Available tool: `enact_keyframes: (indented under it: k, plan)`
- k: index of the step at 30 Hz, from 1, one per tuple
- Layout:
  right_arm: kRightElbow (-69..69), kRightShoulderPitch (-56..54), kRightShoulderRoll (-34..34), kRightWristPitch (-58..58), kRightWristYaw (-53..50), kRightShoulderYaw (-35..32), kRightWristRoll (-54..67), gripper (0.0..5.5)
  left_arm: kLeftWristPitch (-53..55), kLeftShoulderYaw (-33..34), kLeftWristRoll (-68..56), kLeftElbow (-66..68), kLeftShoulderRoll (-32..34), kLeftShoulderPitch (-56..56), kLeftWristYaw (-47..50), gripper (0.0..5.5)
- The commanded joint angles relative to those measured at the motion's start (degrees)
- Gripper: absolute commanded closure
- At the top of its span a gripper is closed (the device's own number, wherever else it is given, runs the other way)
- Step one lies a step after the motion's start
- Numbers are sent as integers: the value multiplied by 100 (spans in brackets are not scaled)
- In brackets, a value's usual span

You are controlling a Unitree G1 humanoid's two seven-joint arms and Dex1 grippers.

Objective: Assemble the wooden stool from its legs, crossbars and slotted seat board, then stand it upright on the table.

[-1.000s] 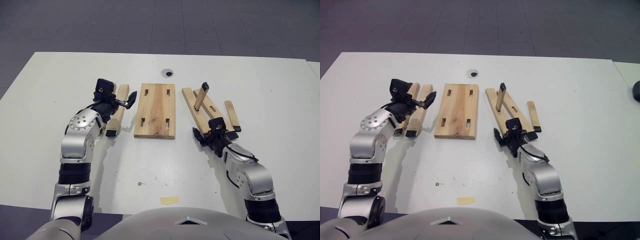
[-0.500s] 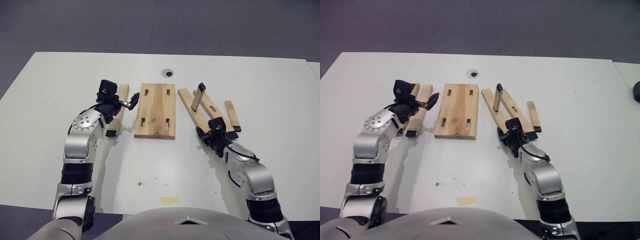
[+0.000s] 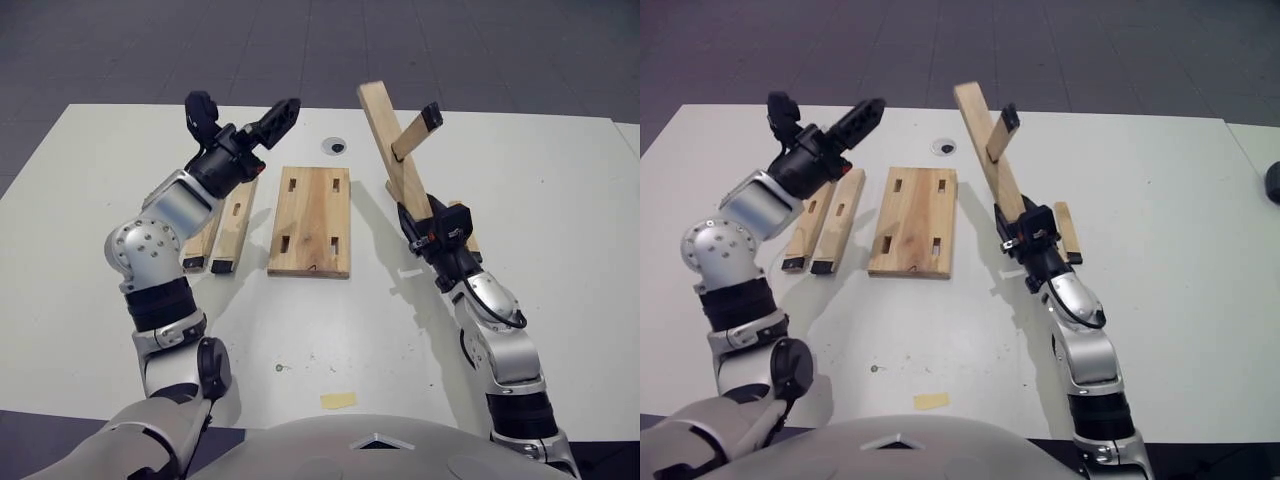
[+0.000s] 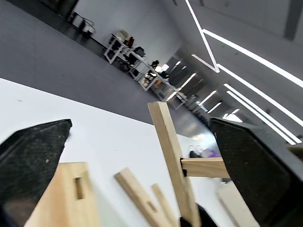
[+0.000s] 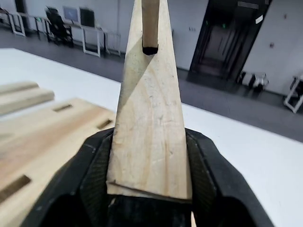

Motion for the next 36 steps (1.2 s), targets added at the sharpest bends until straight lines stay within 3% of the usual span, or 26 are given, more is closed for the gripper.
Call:
enact_keyframes:
  k: [1,9,14,36]
  plan:
    - [3,-147,42,-557,277,223,-68,346,447,180,-818,241,-162,-476,907,10]
    - [9,-134,92,-730,570,584,-132,346,405,41,-1558,349,-215,-550,1595,10]
    - [-12,-130,156,-589,796,579,161,346,242,-36,-1631,407,-146,-546,1643,72]
    - [-98,-52,182,-424,926,649,244,346,-25,-394,-1838,104,453,-312,1423,438]
